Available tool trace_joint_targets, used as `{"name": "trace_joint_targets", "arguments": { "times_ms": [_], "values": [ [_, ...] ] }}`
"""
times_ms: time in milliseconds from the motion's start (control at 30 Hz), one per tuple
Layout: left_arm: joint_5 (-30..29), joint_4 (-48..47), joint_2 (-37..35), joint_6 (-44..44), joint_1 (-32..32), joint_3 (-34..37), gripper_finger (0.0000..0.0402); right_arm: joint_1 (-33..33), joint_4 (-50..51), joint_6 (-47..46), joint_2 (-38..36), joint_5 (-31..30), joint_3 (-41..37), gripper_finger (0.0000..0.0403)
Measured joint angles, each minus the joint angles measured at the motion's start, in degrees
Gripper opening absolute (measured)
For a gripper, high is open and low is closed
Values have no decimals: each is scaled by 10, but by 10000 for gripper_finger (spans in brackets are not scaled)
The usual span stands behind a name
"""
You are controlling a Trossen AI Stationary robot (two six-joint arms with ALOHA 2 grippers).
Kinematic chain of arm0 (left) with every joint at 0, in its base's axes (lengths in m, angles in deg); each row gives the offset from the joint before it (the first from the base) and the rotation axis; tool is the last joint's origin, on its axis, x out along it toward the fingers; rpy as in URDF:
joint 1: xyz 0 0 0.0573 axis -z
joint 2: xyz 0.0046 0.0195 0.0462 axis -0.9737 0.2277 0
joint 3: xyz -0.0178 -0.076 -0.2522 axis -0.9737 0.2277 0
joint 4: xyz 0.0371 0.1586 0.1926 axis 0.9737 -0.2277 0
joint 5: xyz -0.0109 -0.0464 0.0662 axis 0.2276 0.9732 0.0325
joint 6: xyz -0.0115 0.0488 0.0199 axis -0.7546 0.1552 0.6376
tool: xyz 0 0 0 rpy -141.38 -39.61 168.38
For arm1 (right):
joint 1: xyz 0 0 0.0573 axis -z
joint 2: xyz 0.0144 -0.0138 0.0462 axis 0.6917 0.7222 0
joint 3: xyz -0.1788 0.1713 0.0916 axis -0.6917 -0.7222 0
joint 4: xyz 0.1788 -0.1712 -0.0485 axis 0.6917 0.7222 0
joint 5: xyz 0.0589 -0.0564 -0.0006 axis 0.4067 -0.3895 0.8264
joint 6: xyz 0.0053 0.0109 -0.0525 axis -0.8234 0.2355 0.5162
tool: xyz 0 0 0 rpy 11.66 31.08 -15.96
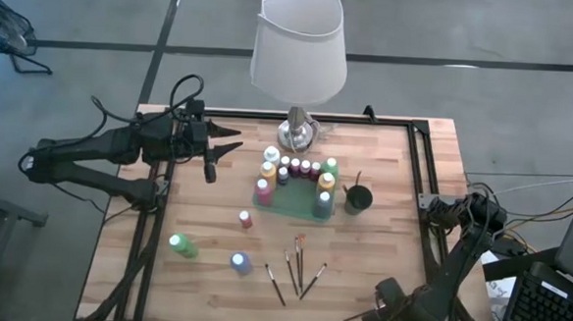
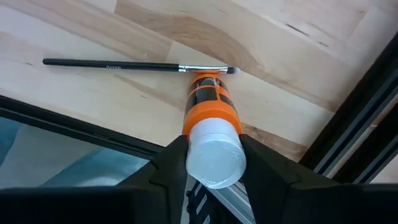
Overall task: Pick & Place Paint Supplies
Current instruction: Put the orange paint bottle into the green bin
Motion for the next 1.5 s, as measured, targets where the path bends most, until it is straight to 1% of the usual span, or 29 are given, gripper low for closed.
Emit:
{"name": "trace_joint_targets", "arguments": {
  "times_ms": [67, 133, 333, 467, 667, 933, 1067, 1200, 1500],
  "values": [
    [0, 0, 0, 0, 0, 0, 122, 0, 0, 13, 0, 5, 0, 113],
    [0, 0, 0, 0, 0, 0, 122, 0, 0, 23, 0, 14, 0, 112],
    [0, 0, 0, -1, 0, 0, 122, 0, 0, 27, 0, 15, 0, 119],
    [-2, 5, 0, -44, 0, 0, 122, 0, 1, 27, 0, 14, 0, 119],
    [-2, 4, 4, -50, 0, 0, 122, 0, 2, 29, -1, 14, 0, 113],
    [-2, 3, 7, -51, 0, 0, 122, 13, 41, 69, -26, 14, 0, 114],
    [-2, 4, 7, -51, 0, 0, 122, 28, 76, 99, -49, 9, 2, 113],
    [-2, 2, 7, -51, 0, 0, 122, 49, 82, 142, -76, -18, 2, 113],
    [-1, 0, 7, -51, 0, 0, 122, 132, 83, 294, -131, -88, 2, 113]
  ]
}}
